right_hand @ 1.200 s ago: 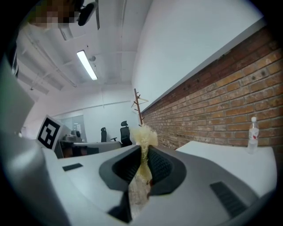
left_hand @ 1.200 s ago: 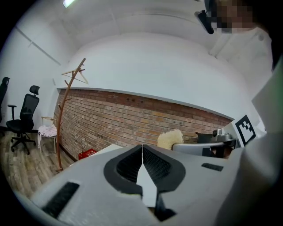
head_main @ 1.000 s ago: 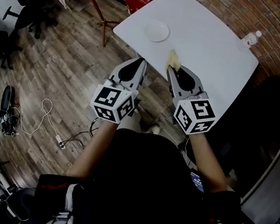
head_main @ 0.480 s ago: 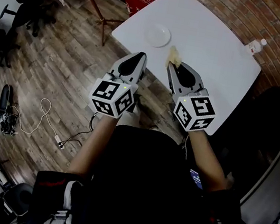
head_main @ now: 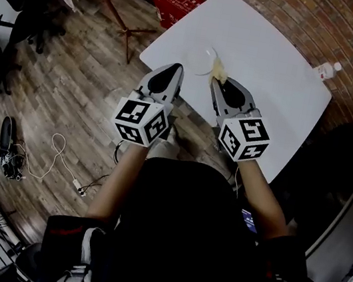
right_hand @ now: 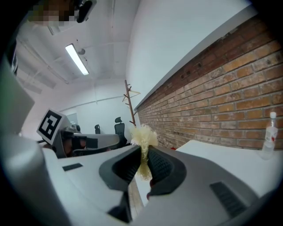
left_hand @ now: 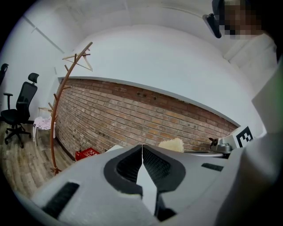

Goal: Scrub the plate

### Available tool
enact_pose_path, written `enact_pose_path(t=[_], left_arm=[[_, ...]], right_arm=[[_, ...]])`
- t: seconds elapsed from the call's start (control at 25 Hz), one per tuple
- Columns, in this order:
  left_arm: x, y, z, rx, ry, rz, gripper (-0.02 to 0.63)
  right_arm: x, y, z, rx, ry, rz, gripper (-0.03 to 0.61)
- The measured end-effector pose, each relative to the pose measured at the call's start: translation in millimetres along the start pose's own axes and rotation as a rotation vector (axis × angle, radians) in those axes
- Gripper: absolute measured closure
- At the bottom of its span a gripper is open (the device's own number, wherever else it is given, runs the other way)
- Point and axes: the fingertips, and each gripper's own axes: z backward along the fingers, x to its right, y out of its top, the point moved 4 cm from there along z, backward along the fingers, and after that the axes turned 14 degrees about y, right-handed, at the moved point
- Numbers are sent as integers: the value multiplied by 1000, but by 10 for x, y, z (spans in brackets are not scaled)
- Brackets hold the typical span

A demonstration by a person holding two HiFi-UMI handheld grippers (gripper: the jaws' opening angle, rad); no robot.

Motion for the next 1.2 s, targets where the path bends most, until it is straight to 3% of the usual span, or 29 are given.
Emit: enact_pose_path(t=[0.4,0.92,1.2], left_arm=[[-502,169,-532,-49,-41,3,591],[-1066,292,-1010,-109,-121,-8,591],[-1308,121,-1182,-166,-145,-1,591]], right_arm=[[233,213,-633,-20,-30,6,523],[347,198,-1144,-59,-126,-41,523],[389,86,-1322,-90,-167,-61,522]])
